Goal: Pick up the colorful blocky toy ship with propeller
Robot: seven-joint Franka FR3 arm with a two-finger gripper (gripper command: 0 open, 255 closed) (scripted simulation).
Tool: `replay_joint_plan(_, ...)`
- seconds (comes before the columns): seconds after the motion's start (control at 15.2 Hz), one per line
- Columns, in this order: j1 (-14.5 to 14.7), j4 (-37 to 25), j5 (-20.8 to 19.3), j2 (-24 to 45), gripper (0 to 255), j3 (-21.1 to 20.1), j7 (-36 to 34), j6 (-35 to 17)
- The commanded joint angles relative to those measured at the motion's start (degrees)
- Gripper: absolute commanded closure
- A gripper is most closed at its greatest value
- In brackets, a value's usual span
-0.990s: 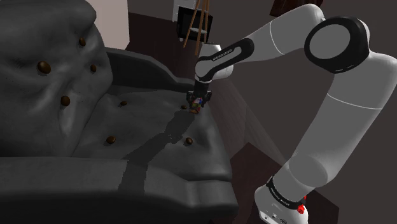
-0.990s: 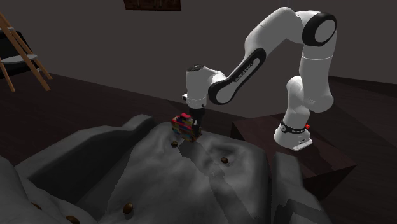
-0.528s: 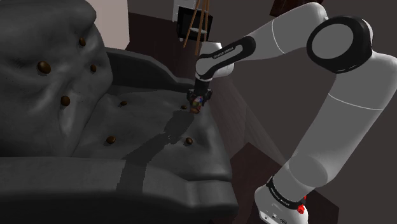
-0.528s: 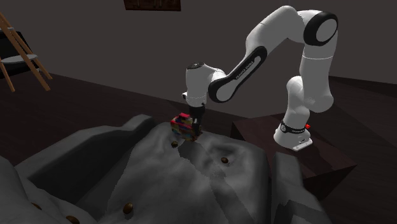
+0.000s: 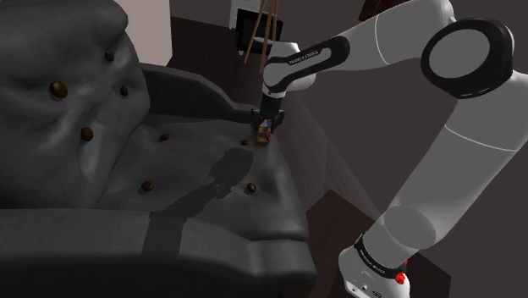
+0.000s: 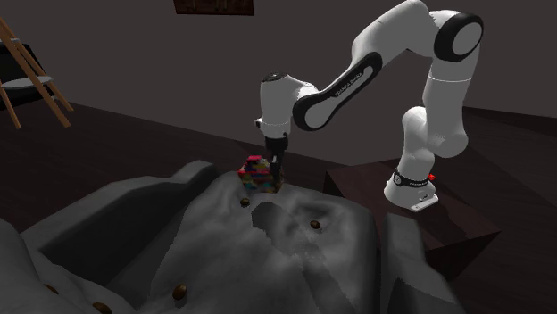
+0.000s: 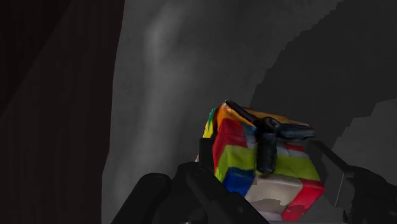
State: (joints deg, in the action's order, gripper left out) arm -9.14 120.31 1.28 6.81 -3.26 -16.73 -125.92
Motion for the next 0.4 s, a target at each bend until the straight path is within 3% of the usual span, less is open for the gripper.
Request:
replay_joint_plan(0.0,0.01,-0.80,0.02,-0.63,255,-0.02,-0.06,1.37)
replay_joint_plan(0.33,0.00,-1.97,0.06,-1.75,255,-0.02,-0.06,3.65)
